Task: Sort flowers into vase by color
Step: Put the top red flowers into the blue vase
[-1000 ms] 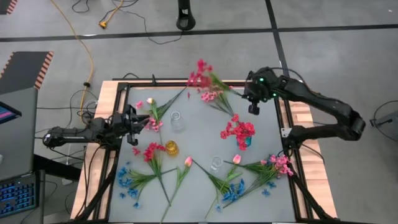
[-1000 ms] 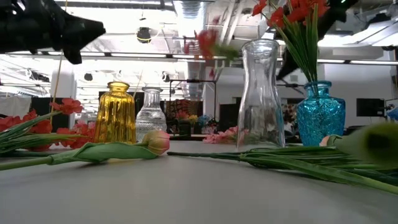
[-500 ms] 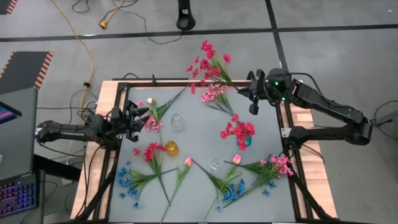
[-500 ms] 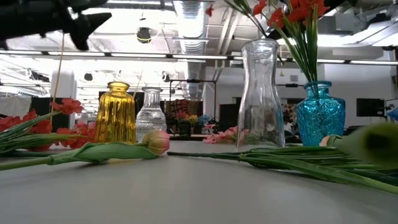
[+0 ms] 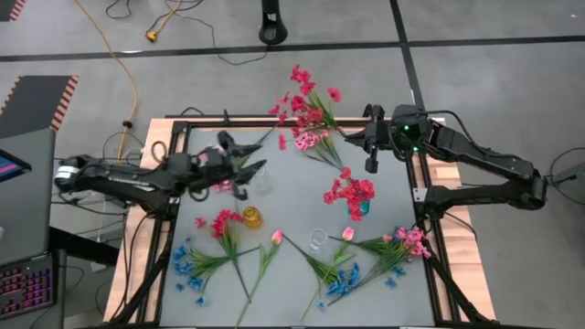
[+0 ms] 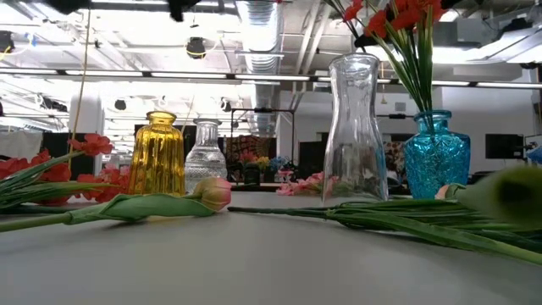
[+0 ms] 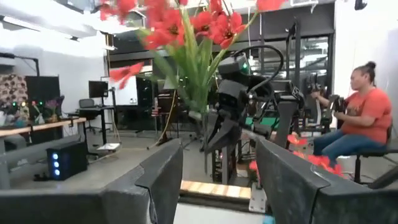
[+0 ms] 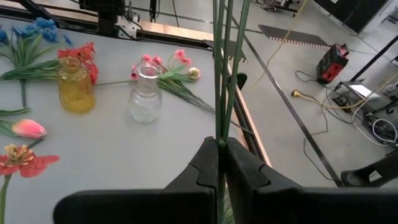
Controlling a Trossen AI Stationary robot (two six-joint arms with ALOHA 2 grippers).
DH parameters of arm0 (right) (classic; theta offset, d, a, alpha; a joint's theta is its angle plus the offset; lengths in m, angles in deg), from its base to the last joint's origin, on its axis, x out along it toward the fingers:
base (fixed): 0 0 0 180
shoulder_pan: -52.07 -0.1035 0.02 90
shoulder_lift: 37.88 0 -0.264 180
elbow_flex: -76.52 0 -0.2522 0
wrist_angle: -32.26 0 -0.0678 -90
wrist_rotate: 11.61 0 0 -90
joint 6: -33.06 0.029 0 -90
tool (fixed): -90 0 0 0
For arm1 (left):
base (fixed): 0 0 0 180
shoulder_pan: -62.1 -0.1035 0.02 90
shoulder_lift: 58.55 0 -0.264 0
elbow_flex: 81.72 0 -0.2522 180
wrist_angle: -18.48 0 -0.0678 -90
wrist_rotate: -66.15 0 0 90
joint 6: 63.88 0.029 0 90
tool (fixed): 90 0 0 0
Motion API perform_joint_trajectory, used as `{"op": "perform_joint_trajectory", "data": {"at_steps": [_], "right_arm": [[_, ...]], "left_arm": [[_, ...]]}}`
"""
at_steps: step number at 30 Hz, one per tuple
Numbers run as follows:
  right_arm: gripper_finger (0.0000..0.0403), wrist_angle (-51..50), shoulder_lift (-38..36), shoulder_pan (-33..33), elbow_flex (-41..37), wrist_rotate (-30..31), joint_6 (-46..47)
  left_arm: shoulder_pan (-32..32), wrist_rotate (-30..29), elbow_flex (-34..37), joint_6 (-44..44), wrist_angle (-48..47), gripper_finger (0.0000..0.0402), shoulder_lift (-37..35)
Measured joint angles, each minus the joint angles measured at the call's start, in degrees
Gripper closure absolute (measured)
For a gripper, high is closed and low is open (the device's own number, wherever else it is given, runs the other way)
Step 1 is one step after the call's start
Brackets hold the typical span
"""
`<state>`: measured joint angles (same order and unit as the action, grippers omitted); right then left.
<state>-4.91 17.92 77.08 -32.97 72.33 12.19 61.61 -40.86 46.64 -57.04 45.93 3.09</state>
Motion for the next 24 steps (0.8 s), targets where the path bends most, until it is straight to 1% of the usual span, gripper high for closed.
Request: {"op": "perform_joint_trajectory", "data": {"at_steps": [5,11,19,22,24], "right_arm": [[0.0364,0.0,0.0,-0.2,0.0,0.1,-0.1],[0.0363,0.6,0.0,-0.3,0.0,0.1,-0.1],[0.0363,3.2,0.0,-0.3,0.0,0.1,-0.2],[0.0363,3.1,0.0,-0.3,0.0,0.1,-0.1],[0.0363,3.1,0.0,-0.3,0.0,0.1,-0.1]], "left_arm": [[-0.6,-0.1,-10.9,0.9,-0.2,0.0212,11.6],[-2.6,-0.2,-21.1,-0.5,-0.7,0.0212,22.4],[-5.3,-0.1,-30.0,-0.6,-0.7,0.0212,32.4],[-6.1,0.6,-33.0,-0.7,-0.7,0.0212,35.2],[-6.6,2.2,-35.0,-1.0,-0.7,0.0212,37.0]]}}
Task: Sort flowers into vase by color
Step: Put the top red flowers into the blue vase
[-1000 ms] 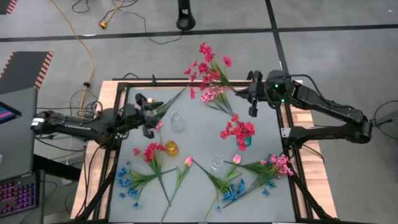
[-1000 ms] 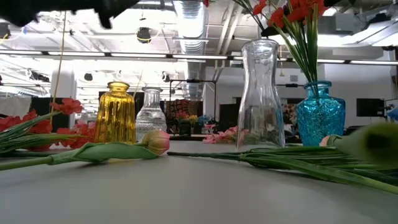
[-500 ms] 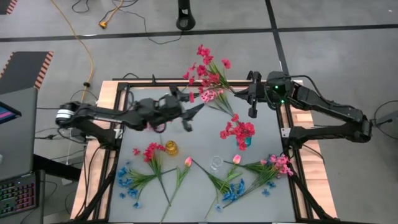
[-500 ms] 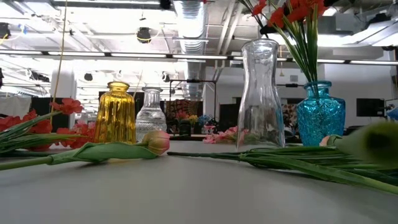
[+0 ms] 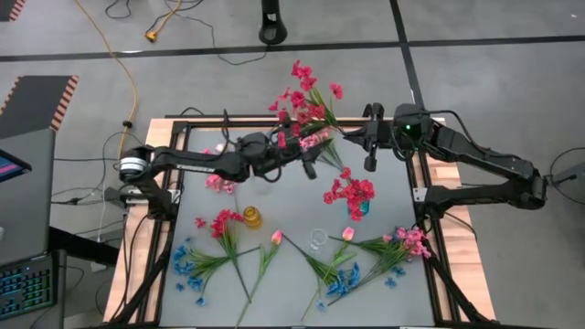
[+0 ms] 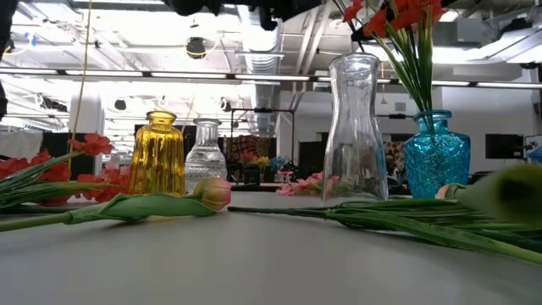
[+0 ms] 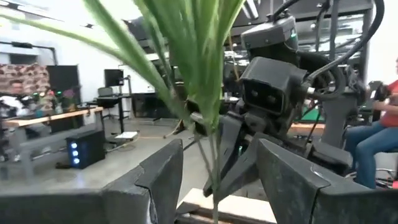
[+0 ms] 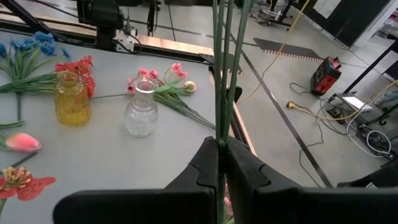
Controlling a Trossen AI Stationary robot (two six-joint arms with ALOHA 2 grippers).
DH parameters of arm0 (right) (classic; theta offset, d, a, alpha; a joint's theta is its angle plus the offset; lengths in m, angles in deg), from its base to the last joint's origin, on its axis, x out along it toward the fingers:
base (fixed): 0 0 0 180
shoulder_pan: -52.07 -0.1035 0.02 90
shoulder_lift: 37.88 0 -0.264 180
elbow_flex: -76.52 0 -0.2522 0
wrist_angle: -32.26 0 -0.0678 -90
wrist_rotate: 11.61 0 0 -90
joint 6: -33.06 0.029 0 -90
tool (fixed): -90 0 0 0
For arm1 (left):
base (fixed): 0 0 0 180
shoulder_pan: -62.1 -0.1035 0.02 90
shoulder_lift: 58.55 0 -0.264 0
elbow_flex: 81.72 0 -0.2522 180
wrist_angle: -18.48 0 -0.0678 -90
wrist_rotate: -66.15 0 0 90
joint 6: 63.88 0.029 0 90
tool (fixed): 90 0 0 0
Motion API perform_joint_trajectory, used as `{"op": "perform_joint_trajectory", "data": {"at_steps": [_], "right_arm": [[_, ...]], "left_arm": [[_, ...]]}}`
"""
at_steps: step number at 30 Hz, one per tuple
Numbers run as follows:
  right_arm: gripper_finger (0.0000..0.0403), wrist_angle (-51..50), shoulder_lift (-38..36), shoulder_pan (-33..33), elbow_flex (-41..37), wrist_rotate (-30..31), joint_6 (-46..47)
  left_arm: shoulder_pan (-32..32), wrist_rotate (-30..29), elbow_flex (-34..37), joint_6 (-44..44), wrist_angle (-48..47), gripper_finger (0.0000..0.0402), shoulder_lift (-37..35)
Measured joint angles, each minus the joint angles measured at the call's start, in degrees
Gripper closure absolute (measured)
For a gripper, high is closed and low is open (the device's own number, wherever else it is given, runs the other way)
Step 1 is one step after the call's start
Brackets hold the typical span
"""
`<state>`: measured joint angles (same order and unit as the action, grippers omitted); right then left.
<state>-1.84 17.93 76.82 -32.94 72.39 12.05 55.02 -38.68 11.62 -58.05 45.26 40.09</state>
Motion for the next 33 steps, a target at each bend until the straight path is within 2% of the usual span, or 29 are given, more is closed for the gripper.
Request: {"op": "perform_joint_trajectory", "data": {"at_steps": [8,13,22,27,33], "right_arm": [[0.0363,-0.1,0.0,0.0,0.0,0.0,0.0],[0.0363,-0.1,0.0,0.0,0.0,0.0,0.0],[0.0363,-0.3,0.0,0.0,0.0,0.0,0.0],[0.0363,-0.2,0.0,0.0,0.0,0.0,0.0],[0.0351,-0.2,0.0,0.0,0.0,0.0,0.3]], "left_arm": [[-1.2,1.2,-6.7,-1.6,0.0,0.0212,5.8],[-1.3,1.0,-8.2,-1.6,0.0,0.0222,6.6],[-2.6,0.2,-8.3,-4.5,-0.5,0.0291,6.5],[-3.7,4.2,-8.3,-5.6,-0.5,0.0329,6.5],[-3.8,5.6,-8.3,-5.7,-0.7,0.0389,6.5]]}}
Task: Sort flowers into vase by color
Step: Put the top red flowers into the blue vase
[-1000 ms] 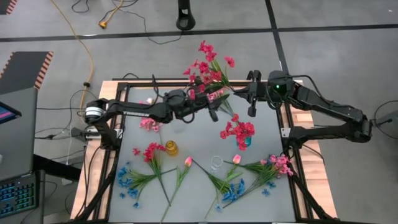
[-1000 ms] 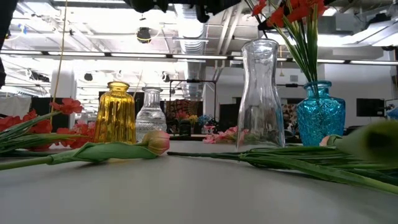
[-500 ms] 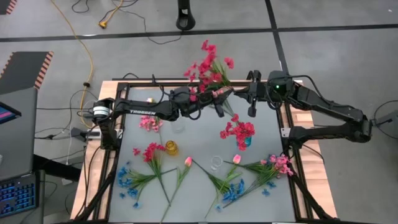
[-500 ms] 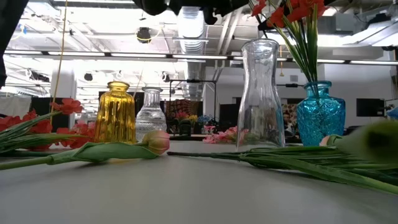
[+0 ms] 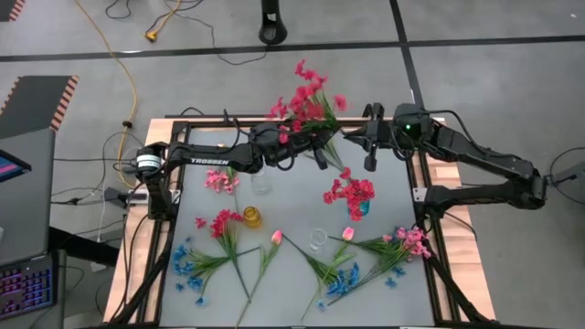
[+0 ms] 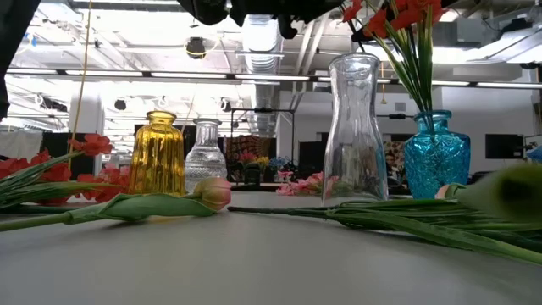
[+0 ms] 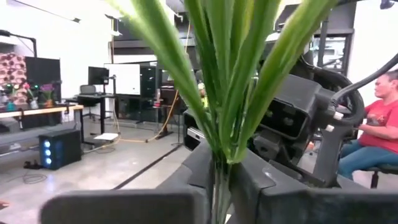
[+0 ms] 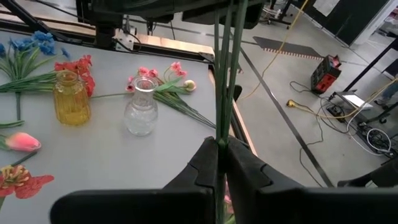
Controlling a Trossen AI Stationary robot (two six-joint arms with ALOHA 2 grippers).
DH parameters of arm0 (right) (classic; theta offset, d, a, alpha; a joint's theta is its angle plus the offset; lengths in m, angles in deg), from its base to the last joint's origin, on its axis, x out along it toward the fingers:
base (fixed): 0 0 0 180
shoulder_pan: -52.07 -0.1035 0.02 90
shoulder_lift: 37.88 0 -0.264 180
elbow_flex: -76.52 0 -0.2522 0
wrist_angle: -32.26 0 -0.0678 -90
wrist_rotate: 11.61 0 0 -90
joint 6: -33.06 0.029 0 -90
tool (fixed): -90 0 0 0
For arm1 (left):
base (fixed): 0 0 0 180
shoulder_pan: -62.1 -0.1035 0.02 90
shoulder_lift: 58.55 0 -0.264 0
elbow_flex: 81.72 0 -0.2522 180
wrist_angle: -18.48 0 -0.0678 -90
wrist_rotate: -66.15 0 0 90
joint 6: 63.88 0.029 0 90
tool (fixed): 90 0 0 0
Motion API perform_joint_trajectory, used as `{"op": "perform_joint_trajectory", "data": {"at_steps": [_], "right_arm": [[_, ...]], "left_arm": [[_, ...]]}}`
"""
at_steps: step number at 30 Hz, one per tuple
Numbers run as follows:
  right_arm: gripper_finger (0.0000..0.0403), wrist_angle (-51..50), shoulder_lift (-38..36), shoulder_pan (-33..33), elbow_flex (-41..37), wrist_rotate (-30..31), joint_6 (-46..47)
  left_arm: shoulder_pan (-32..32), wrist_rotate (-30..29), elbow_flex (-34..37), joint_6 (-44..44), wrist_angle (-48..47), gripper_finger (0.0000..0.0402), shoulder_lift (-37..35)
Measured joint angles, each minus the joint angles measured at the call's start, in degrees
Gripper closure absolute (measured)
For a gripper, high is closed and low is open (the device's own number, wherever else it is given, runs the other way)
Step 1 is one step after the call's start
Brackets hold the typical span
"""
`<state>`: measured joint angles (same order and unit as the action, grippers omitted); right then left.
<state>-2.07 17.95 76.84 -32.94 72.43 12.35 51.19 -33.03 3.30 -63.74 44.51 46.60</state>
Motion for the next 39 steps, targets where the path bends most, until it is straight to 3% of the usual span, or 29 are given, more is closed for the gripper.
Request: {"op": "perform_joint_trajectory", "data": {"at_steps": [6,18,24,34,39], "right_arm": [[0.0307,-0.3,0.0,0.0,0.0,3.6,4.4],[0.0212,-9.7,-4.8,0.0,0.0,9.1,5.7],[0.0205,-14.3,-9.7,0.0,0.0,9.1,5.9],[0.0209,-27.2,-14.9,0.0,0.0,9.2,6.4],[0.0209,-28.5,-15.1,0.1,0.0,9.2,9.8]], "left_arm": [[0.0,0.2,0.0,-0.4,-0.5,0.0396,0.0],[-0.3,7.7,0.0,-3.7,-5.7,0.0400,-0.1],[-0.7,13.0,0.0,-7.8,-6.6,0.0400,-0.1],[-1.1,14.1,0.0,-8.0,-7.0,0.0401,-0.1],[-1.2,17.9,0.0,-8.0,-6.9,0.0401,-0.1]]}}
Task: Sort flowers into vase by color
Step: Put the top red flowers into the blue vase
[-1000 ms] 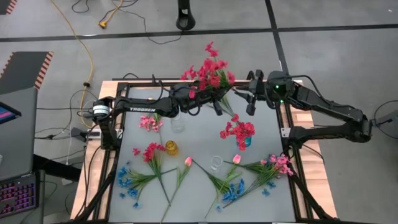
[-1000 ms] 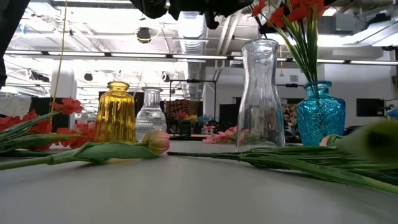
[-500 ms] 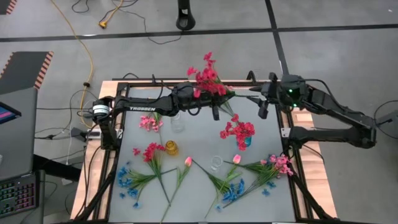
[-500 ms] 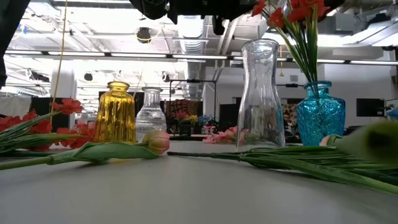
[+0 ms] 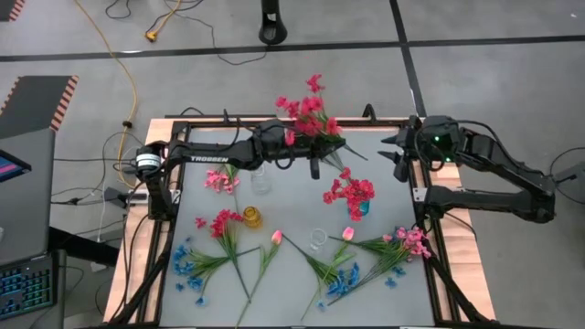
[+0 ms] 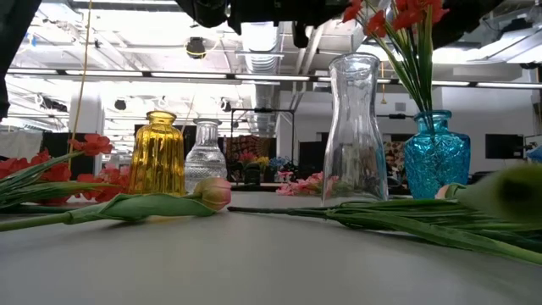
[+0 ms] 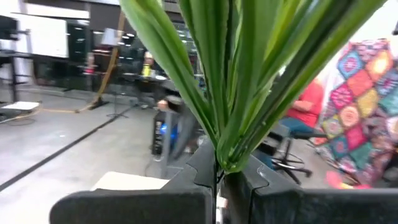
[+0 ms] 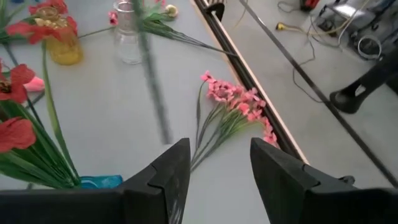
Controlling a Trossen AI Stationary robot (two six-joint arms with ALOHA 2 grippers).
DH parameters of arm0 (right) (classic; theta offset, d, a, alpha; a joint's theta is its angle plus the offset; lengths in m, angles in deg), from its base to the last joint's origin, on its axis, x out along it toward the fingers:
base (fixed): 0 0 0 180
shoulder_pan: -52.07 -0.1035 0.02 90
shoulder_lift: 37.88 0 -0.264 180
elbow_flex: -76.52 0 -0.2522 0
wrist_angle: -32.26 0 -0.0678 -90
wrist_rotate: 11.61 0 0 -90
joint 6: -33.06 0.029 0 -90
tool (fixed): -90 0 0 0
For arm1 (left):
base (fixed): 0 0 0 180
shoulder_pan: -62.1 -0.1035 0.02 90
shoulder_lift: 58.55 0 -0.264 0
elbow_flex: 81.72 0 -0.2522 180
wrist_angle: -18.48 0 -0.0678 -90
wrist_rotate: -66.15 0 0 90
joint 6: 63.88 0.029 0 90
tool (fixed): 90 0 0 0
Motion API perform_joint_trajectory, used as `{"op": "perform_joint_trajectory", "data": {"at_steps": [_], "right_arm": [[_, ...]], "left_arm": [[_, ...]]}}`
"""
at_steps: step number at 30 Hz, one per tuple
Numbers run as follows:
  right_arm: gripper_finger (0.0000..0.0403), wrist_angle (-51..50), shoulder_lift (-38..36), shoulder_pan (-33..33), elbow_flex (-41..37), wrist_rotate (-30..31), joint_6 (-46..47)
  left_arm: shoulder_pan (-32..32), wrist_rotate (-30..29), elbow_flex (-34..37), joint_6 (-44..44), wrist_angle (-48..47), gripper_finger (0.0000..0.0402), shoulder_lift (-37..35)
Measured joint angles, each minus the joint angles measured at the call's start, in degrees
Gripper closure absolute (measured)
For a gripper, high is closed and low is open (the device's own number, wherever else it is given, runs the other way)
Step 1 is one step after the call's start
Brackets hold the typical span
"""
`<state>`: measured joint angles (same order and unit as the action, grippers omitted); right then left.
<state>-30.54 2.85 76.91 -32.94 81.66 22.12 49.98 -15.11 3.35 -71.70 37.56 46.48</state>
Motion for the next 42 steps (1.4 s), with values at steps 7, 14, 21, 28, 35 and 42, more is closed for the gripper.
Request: {"op": "perform_joint_trajectory", "data": {"at_steps": [7,14,21,28,35,42], "right_arm": [[0.0210,0.2,1.2,0.0,0.0,-0.1,0.5],[0.0210,0.1,2.8,0.0,0.0,-0.1,0.6],[0.0210,0.2,3.6,0.0,0.0,-0.1,0.5],[0.0210,0.2,3.9,0.0,0.0,-0.2,0.5],[0.0210,0.1,3.9,0.0,0.0,-0.3,2.5],[0.0210,0.0,3.9,0.0,0.0,-0.3,2.5]], "left_arm": [[0.2,5.8,-8.2,2.4,-14.6,0.0401,0.0],[0.7,7.6,-13.8,6.3,-21.9,0.0401,0.0],[1.0,10.5,-14.0,5.1,-24.3,0.0401,0.0],[1.9,10.6,-14.1,5.1,-24.9,0.0401,1.0],[2.1,10.6,-14.1,2.6,-22.4,0.0401,6.0],[1.9,10.6,-14.7,2.4,-23.5,0.0401,6.6]]}}
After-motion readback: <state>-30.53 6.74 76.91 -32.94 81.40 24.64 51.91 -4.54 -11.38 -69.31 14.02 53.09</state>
